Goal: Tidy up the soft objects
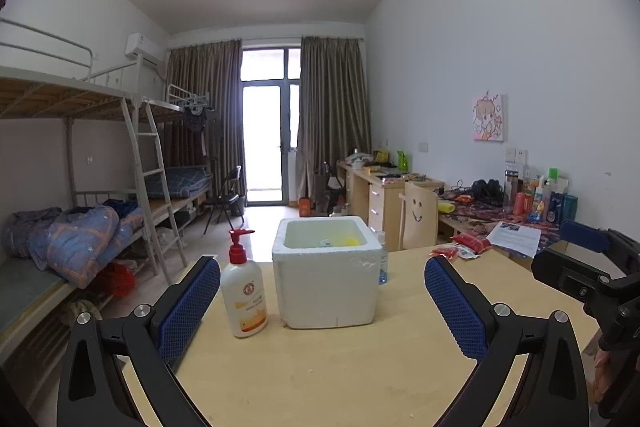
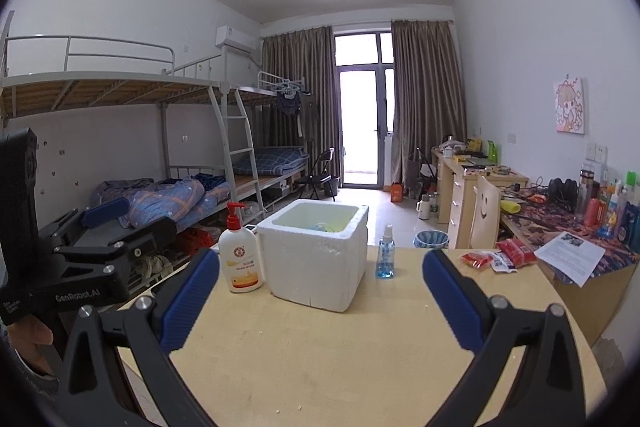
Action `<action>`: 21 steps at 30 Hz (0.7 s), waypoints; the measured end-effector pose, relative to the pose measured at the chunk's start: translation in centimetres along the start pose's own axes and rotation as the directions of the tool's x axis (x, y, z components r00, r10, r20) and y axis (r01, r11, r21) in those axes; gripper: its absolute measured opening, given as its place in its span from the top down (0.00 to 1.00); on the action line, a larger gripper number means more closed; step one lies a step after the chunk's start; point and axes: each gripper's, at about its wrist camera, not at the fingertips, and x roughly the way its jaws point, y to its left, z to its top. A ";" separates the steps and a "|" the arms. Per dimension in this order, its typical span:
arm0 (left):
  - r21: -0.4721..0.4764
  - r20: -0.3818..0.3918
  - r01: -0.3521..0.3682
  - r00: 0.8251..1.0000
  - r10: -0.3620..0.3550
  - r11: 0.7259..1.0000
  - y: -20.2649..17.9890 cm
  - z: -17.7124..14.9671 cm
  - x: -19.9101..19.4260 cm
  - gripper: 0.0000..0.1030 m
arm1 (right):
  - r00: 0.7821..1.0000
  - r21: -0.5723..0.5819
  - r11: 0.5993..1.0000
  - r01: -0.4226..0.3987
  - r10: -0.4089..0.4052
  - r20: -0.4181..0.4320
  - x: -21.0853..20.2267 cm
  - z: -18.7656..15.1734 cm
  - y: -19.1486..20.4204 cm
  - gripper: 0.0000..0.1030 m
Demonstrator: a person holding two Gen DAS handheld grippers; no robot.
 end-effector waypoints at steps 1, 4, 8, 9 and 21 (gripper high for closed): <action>-0.008 0.000 0.005 1.000 -0.005 1.000 0.0 -0.5 -0.3 0.01 | 1.000 0.003 1.000 -0.004 0.004 0.003 -0.2 -0.2 0.0 0.00; -0.020 -0.005 0.010 1.000 -0.010 1.000 0.0 -1.5 -0.7 0.01 | 1.000 0.014 1.000 -0.011 0.011 0.008 -0.6 -1.1 -0.1 0.00; -0.030 -0.008 0.012 1.000 -0.012 0.999 -0.2 -3.1 -1.0 0.01 | 1.000 0.000 1.000 -0.006 0.006 0.024 -1.4 -2.4 0.4 0.00; -0.028 -0.005 0.004 1.000 -0.004 1.000 -0.2 -3.6 -1.1 0.01 | 1.000 -0.001 1.000 -0.010 0.010 0.029 -1.6 -2.7 0.5 0.00; -0.029 0.012 0.007 1.000 -0.007 1.000 0.1 -7.5 -2.2 0.01 | 1.000 0.020 1.000 -0.002 0.002 0.023 -2.4 -6.4 1.1 0.00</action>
